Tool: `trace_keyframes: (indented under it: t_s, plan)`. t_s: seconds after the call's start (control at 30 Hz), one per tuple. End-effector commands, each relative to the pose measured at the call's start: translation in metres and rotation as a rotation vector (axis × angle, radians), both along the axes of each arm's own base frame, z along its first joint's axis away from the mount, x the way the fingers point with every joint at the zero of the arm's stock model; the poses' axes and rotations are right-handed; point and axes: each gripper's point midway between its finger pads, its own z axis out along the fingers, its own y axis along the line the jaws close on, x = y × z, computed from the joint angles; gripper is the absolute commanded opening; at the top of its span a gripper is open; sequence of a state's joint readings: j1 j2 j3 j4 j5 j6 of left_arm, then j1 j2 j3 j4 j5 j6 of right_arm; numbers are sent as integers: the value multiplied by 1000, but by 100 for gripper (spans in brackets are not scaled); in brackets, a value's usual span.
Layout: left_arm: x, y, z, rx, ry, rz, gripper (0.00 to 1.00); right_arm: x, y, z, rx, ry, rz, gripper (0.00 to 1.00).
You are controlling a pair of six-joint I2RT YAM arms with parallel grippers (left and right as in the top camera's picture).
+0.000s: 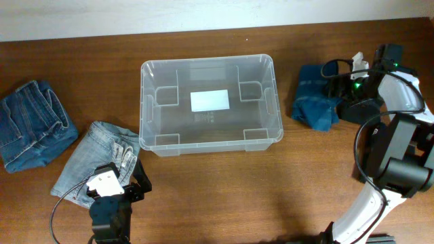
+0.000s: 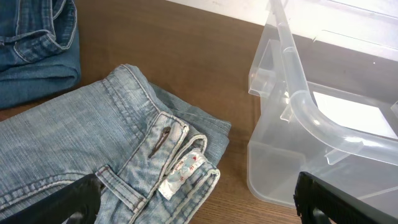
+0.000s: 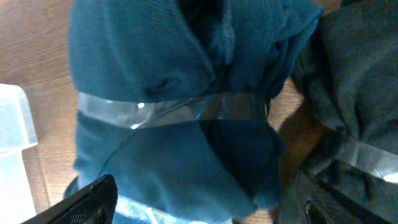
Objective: Pack container
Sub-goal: 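Reach the right gripper to the taped teal bundle and grasp it, then lift the teal bundle and carry it over the clear container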
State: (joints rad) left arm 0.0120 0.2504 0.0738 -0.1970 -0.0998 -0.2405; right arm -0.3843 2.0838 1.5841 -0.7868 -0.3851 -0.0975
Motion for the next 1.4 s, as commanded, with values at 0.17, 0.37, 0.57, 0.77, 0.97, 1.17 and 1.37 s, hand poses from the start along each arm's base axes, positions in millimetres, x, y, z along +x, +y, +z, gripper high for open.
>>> trace_keyframes:
  t_s: [0.17,0.37,0.57,0.77,0.97,1.17,1.37]
  plan:
    - [0,-2,-4,-8,3,-13,99,4,4,-32,23,43,3,85]
    - [0,-2,-4,-8,2,-13,100,7,10,-41,23,47,17,83]
    - [0,-2,-4,-8,3,-13,99,8,15,-48,27,58,29,73]
    - [0,-2,-4,-8,3,-13,99,8,16,-49,27,59,30,67]
    - [0,-2,-4,-8,3,-13,99,8,15,-51,22,64,28,47]
    - [0,-2,-4,-8,3,-13,99,5,15,-47,26,73,26,20]
    - [0,-2,-4,-8,3,-13,99,13,13,-3,3,10,28,12]
